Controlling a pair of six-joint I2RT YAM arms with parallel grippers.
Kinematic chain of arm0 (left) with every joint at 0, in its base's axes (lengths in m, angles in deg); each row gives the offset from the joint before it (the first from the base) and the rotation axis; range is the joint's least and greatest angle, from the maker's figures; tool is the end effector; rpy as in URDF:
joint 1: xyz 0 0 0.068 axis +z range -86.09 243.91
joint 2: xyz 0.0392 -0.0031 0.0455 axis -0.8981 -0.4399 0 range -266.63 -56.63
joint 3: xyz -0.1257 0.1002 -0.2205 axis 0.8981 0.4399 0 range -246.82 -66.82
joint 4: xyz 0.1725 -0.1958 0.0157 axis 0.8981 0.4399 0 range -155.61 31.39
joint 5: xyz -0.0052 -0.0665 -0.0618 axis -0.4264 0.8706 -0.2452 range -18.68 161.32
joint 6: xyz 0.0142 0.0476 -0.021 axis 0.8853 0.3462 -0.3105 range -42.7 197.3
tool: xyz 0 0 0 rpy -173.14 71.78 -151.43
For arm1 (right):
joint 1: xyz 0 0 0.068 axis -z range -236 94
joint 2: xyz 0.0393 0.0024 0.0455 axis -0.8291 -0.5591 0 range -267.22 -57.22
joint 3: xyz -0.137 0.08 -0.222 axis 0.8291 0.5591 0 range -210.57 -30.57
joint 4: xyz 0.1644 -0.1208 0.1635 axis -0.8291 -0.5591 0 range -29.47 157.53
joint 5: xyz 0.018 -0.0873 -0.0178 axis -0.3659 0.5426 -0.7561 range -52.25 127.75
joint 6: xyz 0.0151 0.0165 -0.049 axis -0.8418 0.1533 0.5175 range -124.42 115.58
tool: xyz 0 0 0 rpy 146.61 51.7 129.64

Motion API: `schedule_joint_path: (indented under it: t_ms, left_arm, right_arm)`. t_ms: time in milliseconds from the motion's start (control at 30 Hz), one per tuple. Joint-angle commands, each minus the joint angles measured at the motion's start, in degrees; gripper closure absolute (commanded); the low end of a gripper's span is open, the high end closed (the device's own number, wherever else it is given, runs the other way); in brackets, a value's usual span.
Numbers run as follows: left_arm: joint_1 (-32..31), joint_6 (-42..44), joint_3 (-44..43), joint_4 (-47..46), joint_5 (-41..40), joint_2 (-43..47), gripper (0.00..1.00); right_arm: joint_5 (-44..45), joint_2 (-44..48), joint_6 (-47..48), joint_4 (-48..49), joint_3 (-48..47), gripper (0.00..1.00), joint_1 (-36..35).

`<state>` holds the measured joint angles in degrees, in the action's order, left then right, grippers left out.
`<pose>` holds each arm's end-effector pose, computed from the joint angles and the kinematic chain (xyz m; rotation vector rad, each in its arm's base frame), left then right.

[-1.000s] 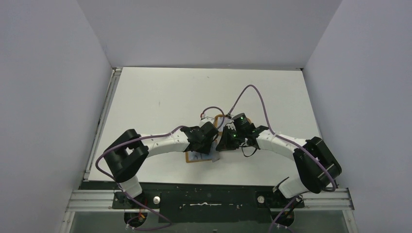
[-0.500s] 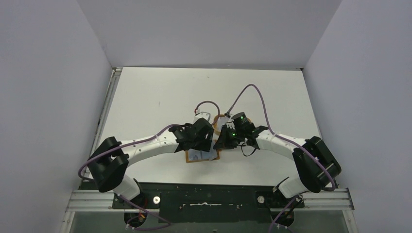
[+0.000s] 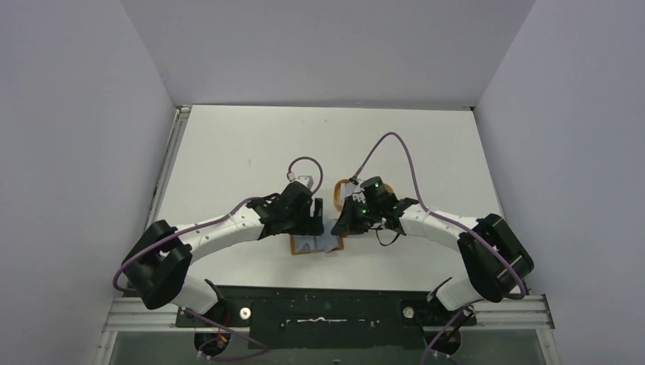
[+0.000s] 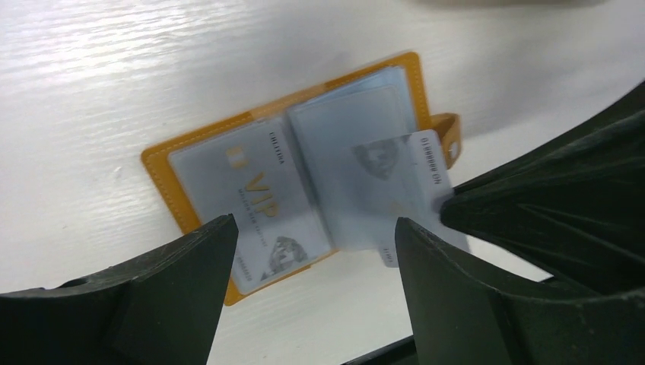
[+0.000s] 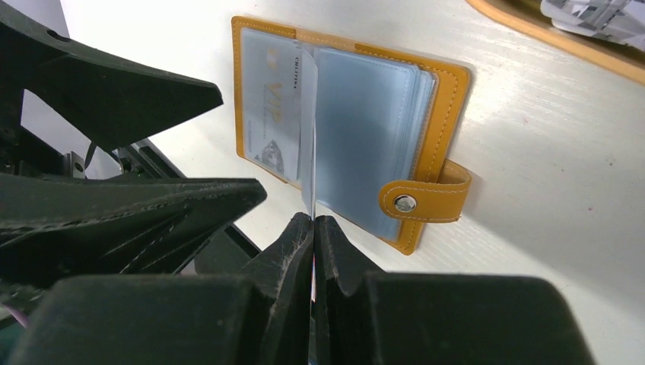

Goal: Put the credit cards into the card holder
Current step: Turn over the card slot in the card holder.

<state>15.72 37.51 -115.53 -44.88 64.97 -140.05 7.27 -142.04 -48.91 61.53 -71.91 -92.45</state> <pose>0.1944 -0.2116 0.1956 0.1453 2.5920 -0.4572 0.2171 0.1826 0.1719 -0.0810 2.6972 1.1994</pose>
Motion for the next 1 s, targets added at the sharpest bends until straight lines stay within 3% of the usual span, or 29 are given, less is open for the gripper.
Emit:
schedule_joint_path:
  t_ms: [0, 67, 333, 667, 967]
  left_arm:
    - [1.3, -3.58, -0.21, -8.97, 6.29, 0.54, 0.22]
    - [2.16, -5.05, 0.81, -10.86, 7.88, 1.01, 0.04]
    - [6.24, -8.74, 3.05, -16.35, 13.14, -0.16, 0.03]
    - [8.55, -10.99, 0.68, -16.36, 15.05, -4.04, 0.17]
    - [8.93, -10.57, -0.55, -14.96, 14.2, -5.85, 0.37]
  right_arm:
    - [-0.85, -0.13, -0.5, 3.88, -0.8, 1.0, -0.64]
    - [-0.96, -0.36, -0.49, 3.96, -0.84, 1.0, -0.72]
    - [-1.68, -1.04, -0.32, 5.5, -0.6, 1.0, -1.15]
    - [-1.86, -1.33, 0.52, 4.83, -1.18, 1.0, -1.35]
    - [-1.86, -1.23, 1.4, 3.83, -1.44, 1.0, -1.4]
